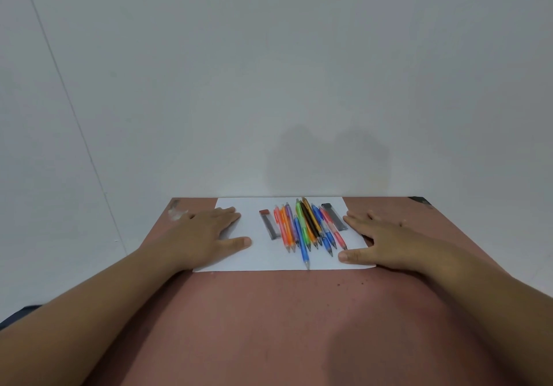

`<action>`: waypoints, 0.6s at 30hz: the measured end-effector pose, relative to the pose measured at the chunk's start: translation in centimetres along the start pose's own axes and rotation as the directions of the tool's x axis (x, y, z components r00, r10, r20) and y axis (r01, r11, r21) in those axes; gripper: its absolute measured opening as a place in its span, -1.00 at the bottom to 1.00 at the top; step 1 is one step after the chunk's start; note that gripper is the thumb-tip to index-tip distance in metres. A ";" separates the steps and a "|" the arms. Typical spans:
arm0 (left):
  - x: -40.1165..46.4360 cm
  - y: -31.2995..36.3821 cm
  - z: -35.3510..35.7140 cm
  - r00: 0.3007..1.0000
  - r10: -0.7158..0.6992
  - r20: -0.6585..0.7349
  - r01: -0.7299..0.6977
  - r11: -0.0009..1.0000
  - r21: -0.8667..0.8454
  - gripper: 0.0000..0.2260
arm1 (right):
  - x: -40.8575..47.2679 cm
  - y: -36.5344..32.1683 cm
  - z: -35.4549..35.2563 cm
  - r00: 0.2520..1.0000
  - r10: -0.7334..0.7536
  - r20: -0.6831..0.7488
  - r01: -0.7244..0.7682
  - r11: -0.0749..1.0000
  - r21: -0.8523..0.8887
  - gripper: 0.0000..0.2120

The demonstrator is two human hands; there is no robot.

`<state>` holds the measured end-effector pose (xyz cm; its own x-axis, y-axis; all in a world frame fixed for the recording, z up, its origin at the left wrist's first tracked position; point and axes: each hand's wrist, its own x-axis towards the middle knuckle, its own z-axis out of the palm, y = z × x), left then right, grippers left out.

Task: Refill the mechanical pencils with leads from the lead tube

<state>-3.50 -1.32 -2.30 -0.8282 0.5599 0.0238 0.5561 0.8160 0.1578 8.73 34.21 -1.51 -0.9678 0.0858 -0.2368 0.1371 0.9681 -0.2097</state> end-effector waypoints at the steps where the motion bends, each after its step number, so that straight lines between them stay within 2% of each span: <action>1: 0.0 0.1 -0.1 1.000 -0.004 0.005 0.004 1.000 -0.002 -0.25 | 0.1 0.0 0.0 1.000 0.001 0.002 -0.001 1.000 0.003 0.11; 14: 0.0 1.1 -1.1 0.999 -0.045 0.022 0.045 0.999 -0.010 -0.29 | 0.1 -0.2 -0.4 1.000 0.021 0.015 -0.022 0.999 0.036 0.08; 18: -1.2 1.0 -0.8 1.000 0.013 0.005 -0.013 0.997 -0.074 -0.24 | -1.2 -0.5 0.1 0.998 -0.013 -0.055 0.017 0.998 0.060 -0.01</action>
